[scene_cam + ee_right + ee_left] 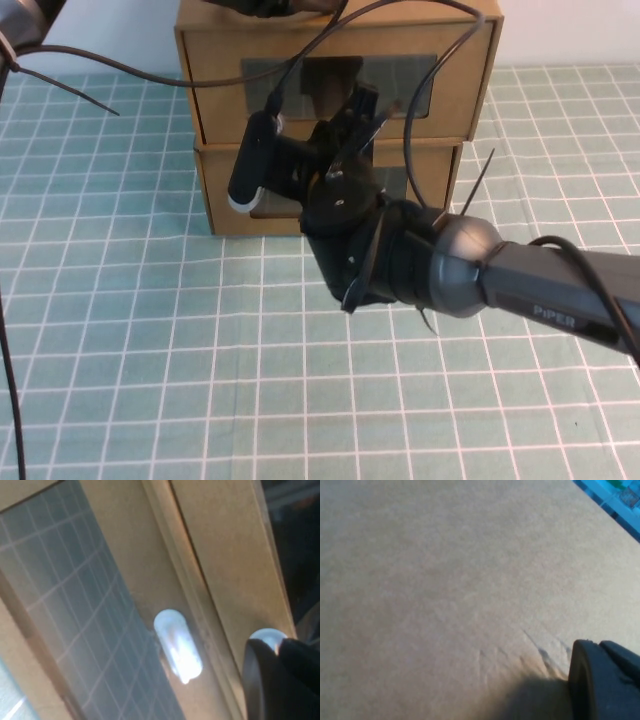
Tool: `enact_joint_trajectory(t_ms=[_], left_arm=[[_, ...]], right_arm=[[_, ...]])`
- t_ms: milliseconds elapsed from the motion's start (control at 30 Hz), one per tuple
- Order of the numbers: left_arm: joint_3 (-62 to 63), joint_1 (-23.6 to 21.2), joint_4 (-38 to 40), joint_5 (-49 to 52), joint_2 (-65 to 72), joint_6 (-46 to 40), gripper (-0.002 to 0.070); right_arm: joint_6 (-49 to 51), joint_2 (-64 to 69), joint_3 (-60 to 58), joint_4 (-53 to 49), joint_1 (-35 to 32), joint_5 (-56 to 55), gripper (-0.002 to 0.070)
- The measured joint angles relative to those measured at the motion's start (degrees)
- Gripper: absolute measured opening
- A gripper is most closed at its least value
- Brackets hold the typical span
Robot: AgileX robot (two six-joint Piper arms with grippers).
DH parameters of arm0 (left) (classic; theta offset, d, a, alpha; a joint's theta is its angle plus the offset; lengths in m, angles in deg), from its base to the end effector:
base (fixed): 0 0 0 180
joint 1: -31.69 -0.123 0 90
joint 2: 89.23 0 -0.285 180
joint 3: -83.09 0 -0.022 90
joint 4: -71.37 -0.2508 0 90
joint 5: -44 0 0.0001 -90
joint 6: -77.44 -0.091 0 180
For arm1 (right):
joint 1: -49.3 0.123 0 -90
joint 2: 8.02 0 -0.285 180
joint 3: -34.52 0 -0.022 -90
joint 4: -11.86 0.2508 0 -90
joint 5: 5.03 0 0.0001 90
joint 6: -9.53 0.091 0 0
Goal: Open the shoe box
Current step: 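Pull the top drawer of the cardboard box fully open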
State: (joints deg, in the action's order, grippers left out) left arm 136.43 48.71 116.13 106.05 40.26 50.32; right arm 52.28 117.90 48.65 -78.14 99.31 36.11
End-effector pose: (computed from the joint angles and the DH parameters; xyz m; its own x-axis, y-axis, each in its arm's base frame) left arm 0.4371 -0.1930 0.3791 -0.5799 0.2088 -0.7875 0.7116 0.6004 -0.3648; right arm 0.3491 0.3230 0.2557 -0.0265 -0.8921 -0.4510 -0.3003 0.4374 -0.8476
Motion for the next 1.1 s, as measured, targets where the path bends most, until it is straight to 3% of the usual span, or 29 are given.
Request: enact_joint_trajectory(t_ms=[500,767,1100], left_arm=[[0.0,-0.9,-1.3,1.4,0.0,1.5,-0.0005],[0.0,-1.0,-0.9,1.4,0.0,1.7,-0.0005],[0.0,-1.0,-0.8,1.4,0.0,1.8,-0.0005]], right_arm=[[-0.8,-1.4,-1.4,4.0,6.5,9.6,0.0013],[-0.9,-9.7,-14.8,1.2,9.2,6.2,0.001],[3.9,-21.4,-29.1,3.7,19.1,7.2,0.0009]])
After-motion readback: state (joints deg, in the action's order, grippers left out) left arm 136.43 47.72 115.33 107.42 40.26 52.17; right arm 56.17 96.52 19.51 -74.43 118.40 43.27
